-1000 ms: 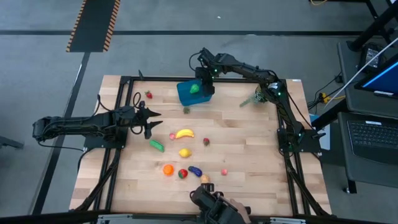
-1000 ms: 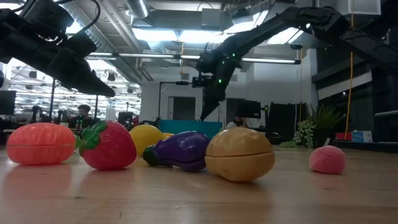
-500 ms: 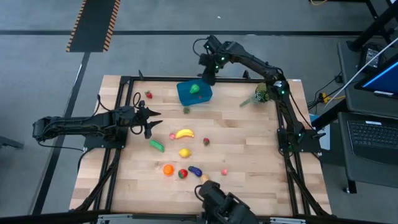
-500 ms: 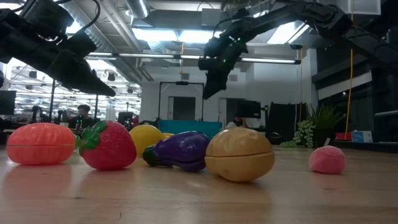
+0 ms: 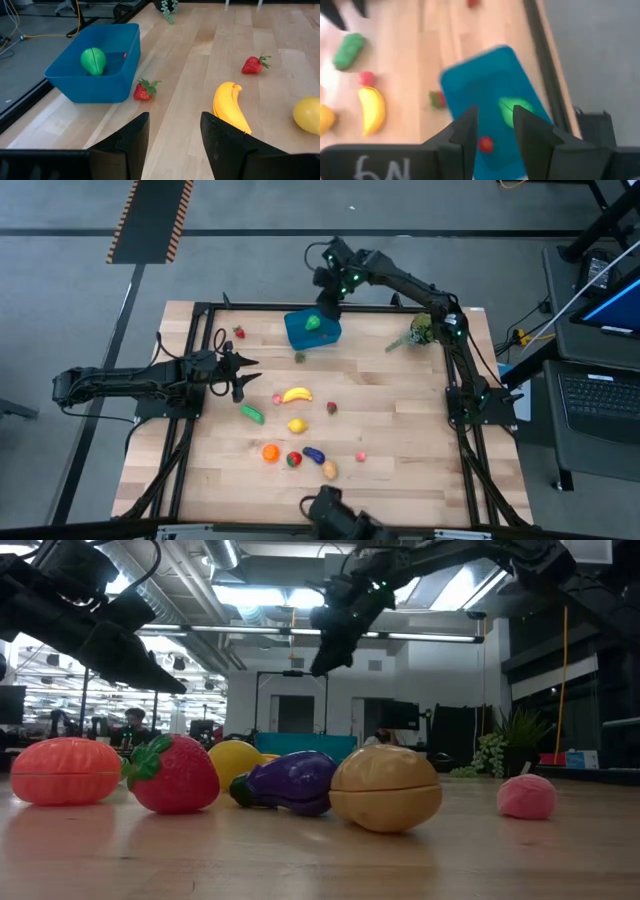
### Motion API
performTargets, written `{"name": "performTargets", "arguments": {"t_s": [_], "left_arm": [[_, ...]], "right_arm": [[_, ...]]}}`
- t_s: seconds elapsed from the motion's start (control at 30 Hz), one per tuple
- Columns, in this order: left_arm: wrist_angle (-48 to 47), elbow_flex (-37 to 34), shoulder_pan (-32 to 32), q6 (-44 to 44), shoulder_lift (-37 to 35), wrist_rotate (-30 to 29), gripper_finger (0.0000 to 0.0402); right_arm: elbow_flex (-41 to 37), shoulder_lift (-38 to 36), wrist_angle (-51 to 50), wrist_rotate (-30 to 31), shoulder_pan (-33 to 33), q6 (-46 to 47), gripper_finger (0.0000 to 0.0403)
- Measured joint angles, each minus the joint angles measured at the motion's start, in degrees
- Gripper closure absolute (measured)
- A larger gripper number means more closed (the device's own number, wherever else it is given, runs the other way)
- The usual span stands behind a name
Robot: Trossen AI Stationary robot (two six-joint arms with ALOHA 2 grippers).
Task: Pick and placing Produce into tupperware
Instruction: Put the banana into the blue bin
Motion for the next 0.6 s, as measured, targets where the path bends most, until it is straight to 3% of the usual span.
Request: {"name": "performTargets", "arguments": {"t_s": [0.13, 0.33, 0.6], "left_arm": [[0.04, 0.00, -0.02, 0.46, 0.00, 0.00, 0.0231], [0.11, 0.00, -0.02, 0.52, 0.00, 0.00, 0.0231], [0.18, 0.00, 0.00, 0.42, 0.00, 0.00, 0.0231]], "right_arm": [[-5.26, -0.34, 7.24, -0.24, 3.28, 1.13, 0.0279], [-19.14, -3.76, 20.78, -0.45, 5.65, 3.49, 0.0279], [-43.96, -18.39, 41.67, 0.00, 5.93, 8.28, 0.0279]]}}
